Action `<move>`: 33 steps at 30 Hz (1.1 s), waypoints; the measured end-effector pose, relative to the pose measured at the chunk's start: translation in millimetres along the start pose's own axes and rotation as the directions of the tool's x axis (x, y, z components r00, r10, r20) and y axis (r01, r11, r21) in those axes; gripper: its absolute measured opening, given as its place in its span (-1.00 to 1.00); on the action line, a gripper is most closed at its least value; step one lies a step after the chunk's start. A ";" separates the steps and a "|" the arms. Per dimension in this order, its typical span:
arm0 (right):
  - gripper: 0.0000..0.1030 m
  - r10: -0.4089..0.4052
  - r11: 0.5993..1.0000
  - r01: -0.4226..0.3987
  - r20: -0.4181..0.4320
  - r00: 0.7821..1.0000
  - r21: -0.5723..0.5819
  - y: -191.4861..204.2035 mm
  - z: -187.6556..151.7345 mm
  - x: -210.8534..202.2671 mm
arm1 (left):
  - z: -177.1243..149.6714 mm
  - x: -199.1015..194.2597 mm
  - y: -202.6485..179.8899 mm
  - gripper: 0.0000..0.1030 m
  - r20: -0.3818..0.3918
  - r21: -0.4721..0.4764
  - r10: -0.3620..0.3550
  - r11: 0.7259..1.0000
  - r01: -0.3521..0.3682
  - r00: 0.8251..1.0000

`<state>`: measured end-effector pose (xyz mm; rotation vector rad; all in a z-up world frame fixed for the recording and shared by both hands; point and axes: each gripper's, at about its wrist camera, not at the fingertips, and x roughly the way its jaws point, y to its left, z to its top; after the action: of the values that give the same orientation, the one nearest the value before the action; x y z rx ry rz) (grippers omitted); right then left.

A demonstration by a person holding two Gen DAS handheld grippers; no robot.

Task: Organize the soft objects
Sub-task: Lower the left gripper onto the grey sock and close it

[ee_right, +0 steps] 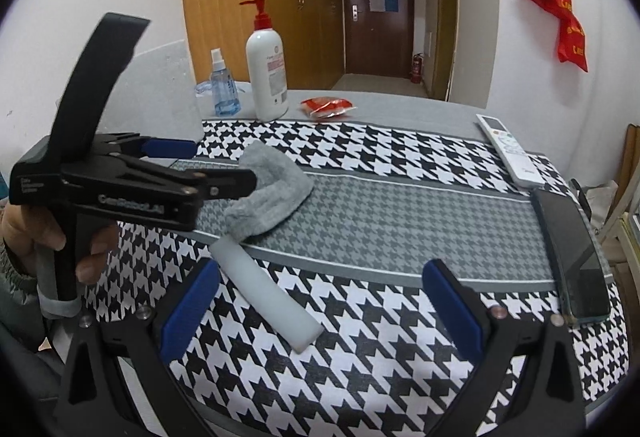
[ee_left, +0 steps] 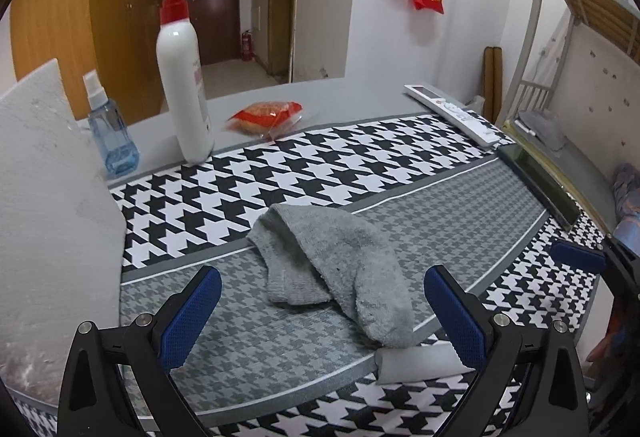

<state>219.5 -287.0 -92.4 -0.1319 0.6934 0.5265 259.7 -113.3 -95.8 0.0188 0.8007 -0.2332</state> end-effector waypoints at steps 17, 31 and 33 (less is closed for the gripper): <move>0.99 0.048 0.997 -0.051 -0.035 0.998 -0.062 -1.8 -0.6 2.7 | 5.3 18.5 -5.6 0.78 -0.029 -0.018 0.023 1.000 -0.024 0.999; 0.95 0.062 0.994 -0.068 -0.068 0.996 -0.087 -0.2 -2.6 3.7 | 1.9 41.6 -1.6 0.32 -0.120 -0.023 0.025 0.999 -0.028 0.992; 0.95 0.067 0.993 -0.074 -0.072 0.995 -0.093 -0.4 -2.7 4.2 | 1.8 43.0 -1.1 0.26 -0.120 -0.019 0.030 0.999 -0.033 0.992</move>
<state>220.8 -286.3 -97.2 -0.2161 0.7424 0.6257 289.7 -123.1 -125.1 0.0260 0.9217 -0.1951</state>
